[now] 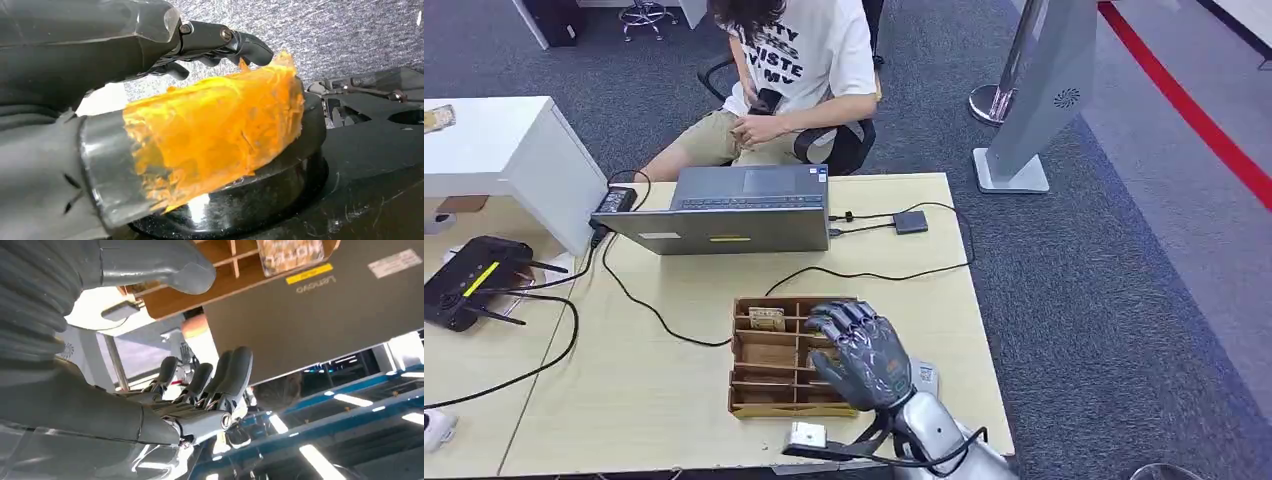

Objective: Pass the card to the sensor for recognition and then transmit it.

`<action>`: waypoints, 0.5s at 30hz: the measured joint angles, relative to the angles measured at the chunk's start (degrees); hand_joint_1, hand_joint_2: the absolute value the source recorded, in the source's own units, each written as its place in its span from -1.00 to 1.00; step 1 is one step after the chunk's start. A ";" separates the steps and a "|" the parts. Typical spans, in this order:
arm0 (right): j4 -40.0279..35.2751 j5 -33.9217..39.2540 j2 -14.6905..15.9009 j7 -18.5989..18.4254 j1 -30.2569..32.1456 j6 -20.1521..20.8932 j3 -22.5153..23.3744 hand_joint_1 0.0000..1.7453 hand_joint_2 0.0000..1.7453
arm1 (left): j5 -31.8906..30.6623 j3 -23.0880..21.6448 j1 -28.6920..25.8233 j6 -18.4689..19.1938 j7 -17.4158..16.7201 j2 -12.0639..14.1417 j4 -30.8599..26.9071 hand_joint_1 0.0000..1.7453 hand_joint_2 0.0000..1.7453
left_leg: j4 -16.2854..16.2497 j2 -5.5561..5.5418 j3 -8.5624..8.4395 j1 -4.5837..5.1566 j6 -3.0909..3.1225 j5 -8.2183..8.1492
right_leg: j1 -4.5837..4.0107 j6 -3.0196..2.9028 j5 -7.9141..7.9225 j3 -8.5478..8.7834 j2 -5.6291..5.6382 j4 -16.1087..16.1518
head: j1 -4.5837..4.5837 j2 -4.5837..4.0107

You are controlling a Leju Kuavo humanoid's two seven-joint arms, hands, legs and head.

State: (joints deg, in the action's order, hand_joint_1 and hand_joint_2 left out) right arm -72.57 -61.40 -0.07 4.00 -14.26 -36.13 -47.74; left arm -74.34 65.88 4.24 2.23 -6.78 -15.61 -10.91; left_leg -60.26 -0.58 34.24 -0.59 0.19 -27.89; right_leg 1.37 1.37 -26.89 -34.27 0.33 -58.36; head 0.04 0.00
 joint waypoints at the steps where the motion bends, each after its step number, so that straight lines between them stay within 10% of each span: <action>1: 0.13 0.00 0.00 0.00 -0.19 0.00 0.04 -0.14 1.00 | 0.00 0.00 0.00 0.00 0.00 0.00 0.00 -1.00 -1.00 | 0.00 0.00 0.00 0.00 0.00 0.00 | 0.00 0.00 0.00 0.00 0.00 0.00 | 0.02 0.00; 15: 2.06 0.00 -0.39 -0.26 -1.40 0.37 0.09 -0.14 1.00 | -0.24 0.00 0.01 0.04 0.00 0.00 0.00 -1.00 -1.00 | 0.00 0.00 0.00 0.00 -0.01 0.00 | 0.00 0.00 0.00 0.00 0.00 0.00 | 0.02 0.00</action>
State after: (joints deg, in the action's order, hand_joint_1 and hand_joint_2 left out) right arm -70.51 -61.40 -0.46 3.74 -15.66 -35.76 -47.65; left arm -74.58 65.88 4.25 2.27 -6.78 -15.61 -10.91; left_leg -60.26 -0.58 34.24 -0.59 0.18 -27.89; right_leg 1.37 1.37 -26.90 -34.27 0.33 -58.37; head 0.07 0.00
